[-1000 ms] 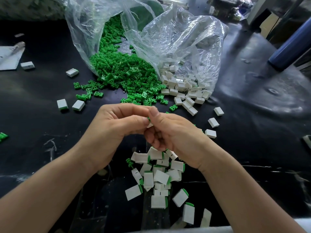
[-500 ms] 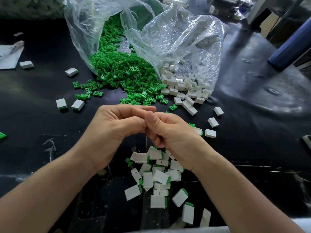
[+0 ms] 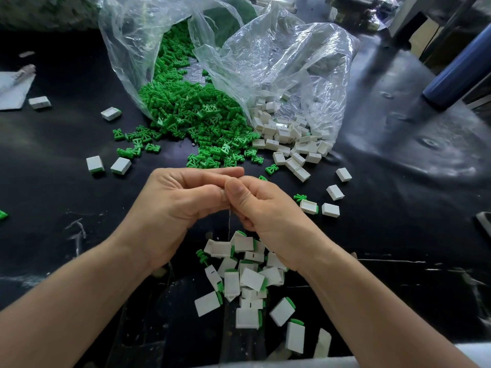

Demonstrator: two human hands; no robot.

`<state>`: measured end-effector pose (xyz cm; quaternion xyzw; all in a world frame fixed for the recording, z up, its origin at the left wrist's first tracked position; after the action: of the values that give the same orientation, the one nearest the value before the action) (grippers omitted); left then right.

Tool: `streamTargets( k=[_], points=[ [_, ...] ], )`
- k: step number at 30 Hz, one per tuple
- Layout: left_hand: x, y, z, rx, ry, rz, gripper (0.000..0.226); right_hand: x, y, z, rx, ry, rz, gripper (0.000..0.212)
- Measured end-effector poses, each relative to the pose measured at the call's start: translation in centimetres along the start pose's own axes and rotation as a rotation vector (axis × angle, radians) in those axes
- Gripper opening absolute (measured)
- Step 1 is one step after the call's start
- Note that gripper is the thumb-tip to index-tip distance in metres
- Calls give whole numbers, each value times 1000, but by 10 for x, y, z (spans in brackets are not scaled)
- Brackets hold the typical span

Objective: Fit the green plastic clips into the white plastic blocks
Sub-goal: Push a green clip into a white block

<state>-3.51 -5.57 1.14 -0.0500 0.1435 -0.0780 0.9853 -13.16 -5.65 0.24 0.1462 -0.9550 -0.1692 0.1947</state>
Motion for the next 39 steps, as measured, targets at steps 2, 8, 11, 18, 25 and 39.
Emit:
streamTargets(
  k=[2,8,11,18,25,39],
  points=[
    [0,0,0,0,19,9,21,1,0,0,1,16,14,35],
    [-1,0,-1,12,52,23,19,1,0,-1,19,17,21,36],
    [0,-1,-2,13,55,18,19,0,-2,-1,16,-25,16,39],
    [2,-3,-2,-2,-2,14,20,14,-3,-2,21,45,85,63],
    [-11,3,-2,-5,-201,-132,27,95,-4,1,23,256,630,18],
    [-10,4,-3,-4,-292,-163,30,122,-17,31,-274,705,699,22]
  ],
)
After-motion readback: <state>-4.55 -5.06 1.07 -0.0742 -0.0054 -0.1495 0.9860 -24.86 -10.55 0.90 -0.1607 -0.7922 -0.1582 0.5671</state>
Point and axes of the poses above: each hand's wrist, its own y-axis away from the middle knuckle, its own x-axis out of the back of the hand, z = x × y, the point moved 8 cm from there along -y, towards the middle knuckle, and after that the axes turned 14 degrees about -x, right-handed, at the moved point
